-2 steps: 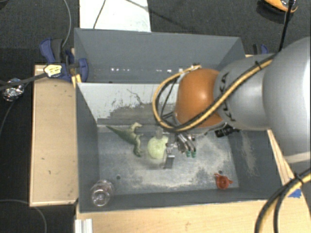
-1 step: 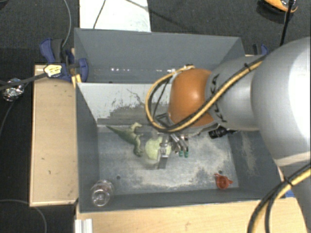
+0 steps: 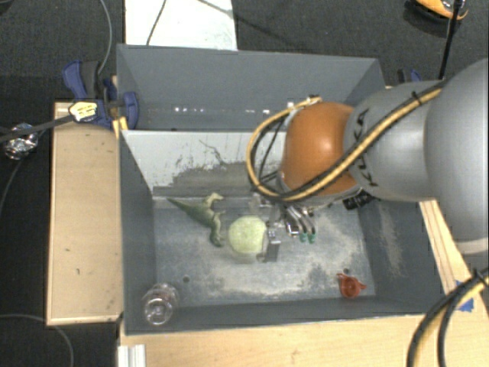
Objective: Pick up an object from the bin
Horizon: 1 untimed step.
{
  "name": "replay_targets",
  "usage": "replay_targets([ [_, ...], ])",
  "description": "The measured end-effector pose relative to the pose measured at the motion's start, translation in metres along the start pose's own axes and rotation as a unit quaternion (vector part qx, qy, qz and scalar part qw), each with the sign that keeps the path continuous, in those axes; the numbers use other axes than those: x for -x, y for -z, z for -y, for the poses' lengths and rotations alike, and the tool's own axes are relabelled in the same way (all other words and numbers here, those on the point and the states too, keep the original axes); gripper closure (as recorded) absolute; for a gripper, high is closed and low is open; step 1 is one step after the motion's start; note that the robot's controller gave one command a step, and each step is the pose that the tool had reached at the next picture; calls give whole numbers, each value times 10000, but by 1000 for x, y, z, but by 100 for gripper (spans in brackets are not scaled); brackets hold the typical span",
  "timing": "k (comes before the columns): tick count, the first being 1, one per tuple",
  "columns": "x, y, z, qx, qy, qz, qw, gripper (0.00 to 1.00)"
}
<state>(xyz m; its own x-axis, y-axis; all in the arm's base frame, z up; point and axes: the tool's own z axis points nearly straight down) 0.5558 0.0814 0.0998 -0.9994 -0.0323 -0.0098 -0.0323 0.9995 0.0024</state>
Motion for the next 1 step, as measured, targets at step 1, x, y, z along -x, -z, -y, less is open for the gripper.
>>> replay_targets([
  [1,0,-24,-1,2,-264,-45,9996,0],
])
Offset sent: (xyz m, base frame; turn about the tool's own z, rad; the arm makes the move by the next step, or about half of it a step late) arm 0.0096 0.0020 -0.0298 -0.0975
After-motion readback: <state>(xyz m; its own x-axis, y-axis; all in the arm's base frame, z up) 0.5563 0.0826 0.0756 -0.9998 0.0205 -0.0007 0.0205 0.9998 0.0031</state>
